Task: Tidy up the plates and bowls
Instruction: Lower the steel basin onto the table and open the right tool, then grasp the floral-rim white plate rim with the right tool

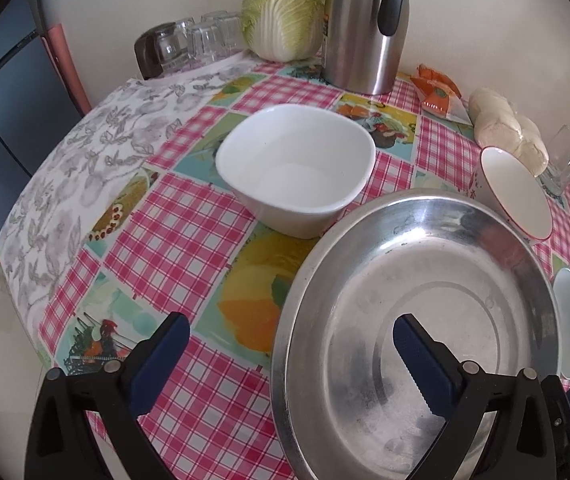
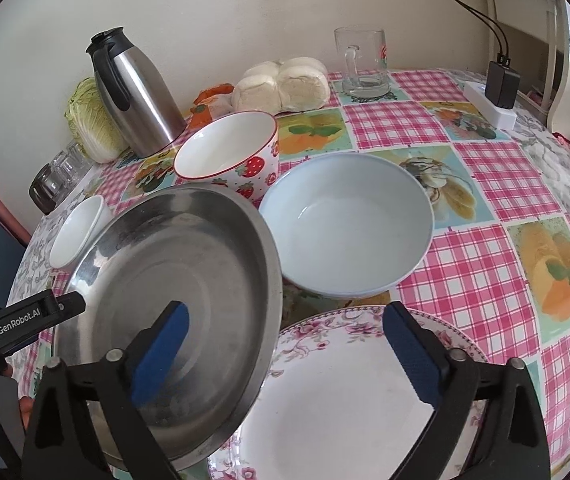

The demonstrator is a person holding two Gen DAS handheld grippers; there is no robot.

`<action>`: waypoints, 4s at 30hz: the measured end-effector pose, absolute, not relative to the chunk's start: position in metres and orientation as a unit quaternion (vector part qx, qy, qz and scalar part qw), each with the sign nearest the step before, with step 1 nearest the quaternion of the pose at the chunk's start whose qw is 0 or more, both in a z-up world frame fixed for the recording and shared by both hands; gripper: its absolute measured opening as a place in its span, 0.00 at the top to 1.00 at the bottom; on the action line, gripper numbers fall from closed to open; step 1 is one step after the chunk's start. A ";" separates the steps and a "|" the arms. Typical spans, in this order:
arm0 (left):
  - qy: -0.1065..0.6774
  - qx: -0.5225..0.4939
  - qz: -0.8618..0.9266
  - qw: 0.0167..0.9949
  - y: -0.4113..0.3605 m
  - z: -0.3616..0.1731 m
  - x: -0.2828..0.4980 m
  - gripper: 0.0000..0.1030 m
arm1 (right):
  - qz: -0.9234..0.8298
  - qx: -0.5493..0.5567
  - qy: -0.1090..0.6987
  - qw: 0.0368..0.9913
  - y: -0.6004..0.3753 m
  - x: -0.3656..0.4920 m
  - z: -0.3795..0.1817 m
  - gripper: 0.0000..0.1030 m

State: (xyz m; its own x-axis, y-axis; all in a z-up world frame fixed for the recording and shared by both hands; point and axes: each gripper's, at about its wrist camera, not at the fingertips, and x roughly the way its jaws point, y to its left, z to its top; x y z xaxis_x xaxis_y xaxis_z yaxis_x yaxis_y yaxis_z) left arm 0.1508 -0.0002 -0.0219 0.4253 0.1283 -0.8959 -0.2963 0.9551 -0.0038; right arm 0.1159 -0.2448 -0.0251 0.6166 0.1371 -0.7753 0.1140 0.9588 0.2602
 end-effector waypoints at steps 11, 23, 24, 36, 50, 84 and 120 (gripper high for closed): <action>0.489 -0.074 0.100 0.863 -0.020 -0.001 0.141 0.00 | -0.007 0.148 0.425 0.893 -0.258 0.109 -0.020 0.03; 0.472 -0.088 0.020 0.877 -0.056 0.019 0.120 0.00 | -0.040 0.138 0.409 0.901 -0.279 0.087 -0.014 0.03; 0.474 -0.086 0.012 0.876 -0.061 0.019 0.118 0.00 | -0.042 0.139 0.409 0.901 -0.282 0.084 -0.014 0.03; 0.487 -0.095 -0.040 0.868 -0.093 0.024 0.085 0.01 | -0.082 0.192 0.409 0.888 -0.325 0.044 -0.016 0.03; 0.542 -0.102 -0.090 0.830 -0.120 0.012 0.061 0.09 | -0.092 0.236 0.474 0.844 -0.340 0.038 -0.046 0.04; 0.620 -0.107 -0.097 0.771 -0.144 -0.040 0.061 0.16 | -0.095 0.268 0.504 0.815 -0.358 0.041 -0.069 0.40; 0.613 -0.152 -0.103 0.768 -0.139 -0.057 0.067 0.65 | -0.073 0.250 0.504 0.823 -0.365 0.046 -0.071 0.79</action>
